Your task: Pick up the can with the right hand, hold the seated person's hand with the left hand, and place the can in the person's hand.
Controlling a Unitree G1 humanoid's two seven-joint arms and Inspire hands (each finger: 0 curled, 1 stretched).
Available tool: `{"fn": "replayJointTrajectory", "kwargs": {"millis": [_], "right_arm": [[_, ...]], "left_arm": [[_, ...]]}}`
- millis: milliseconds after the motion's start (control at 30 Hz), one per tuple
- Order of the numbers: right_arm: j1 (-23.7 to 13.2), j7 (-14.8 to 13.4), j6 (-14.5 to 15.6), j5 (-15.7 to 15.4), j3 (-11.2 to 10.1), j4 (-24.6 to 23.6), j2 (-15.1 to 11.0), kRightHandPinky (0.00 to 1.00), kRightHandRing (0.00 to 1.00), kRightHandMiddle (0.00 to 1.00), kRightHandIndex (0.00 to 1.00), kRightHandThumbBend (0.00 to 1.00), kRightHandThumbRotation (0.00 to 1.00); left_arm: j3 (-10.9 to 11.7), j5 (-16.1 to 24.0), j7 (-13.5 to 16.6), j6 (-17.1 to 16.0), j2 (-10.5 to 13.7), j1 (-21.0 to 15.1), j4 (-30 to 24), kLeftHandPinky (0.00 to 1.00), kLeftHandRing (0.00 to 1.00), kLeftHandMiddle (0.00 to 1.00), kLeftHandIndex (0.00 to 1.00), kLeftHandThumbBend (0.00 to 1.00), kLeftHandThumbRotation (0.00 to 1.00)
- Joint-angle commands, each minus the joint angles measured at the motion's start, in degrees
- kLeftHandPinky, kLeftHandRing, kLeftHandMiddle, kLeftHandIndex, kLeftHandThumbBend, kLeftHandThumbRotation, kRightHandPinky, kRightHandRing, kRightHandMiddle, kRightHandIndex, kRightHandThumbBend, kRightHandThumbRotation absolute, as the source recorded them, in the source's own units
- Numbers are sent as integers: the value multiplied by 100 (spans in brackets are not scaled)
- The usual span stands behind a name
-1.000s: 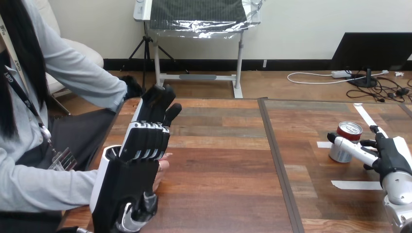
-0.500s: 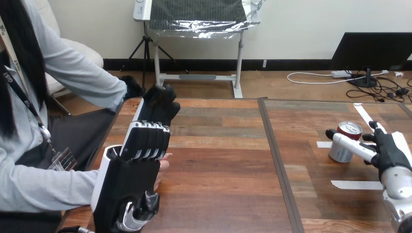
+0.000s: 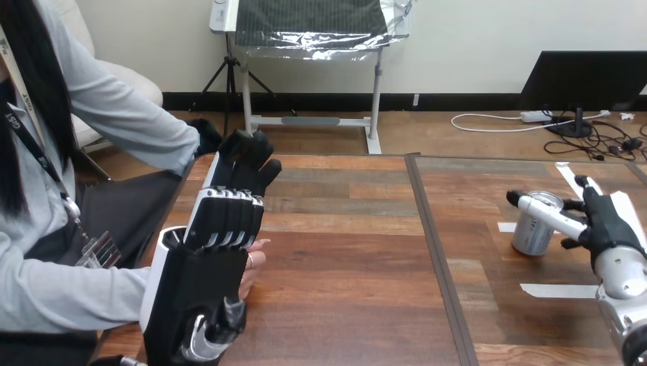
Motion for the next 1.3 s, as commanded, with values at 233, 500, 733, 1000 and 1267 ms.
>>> {"fn": "replayJointTrajectory", "kwargs": {"millis": [233,500,733,1000,1267], "right_arm": [[-552,-27,5,-30,33,-8,0,65,82,84,98,100,56],[-570,-5,17,-41,50,-5,-1,72,87,89,98,100,56],[-569,-16,10,-20,29,-12,18,72,84,87,97,100,56],[-566,-119,-61,80,-65,-24,66,61,75,79,92,100,43],[-567,-337,-127,147,-107,-39,106,63,74,77,80,100,22]], "left_arm": [[2,39,-1,17,-39,-133,-294,89,96,96,97,86,69],[23,53,16,-70,-113,-155,-277,90,96,96,97,87,69],[23,160,91,-154,-110,-137,-274,91,97,97,97,89,71],[13,134,61,-291,-100,-176,-182,91,97,97,98,84,73],[-15,77,49,-258,-100,-147,-202,91,97,97,98,84,73]]}}
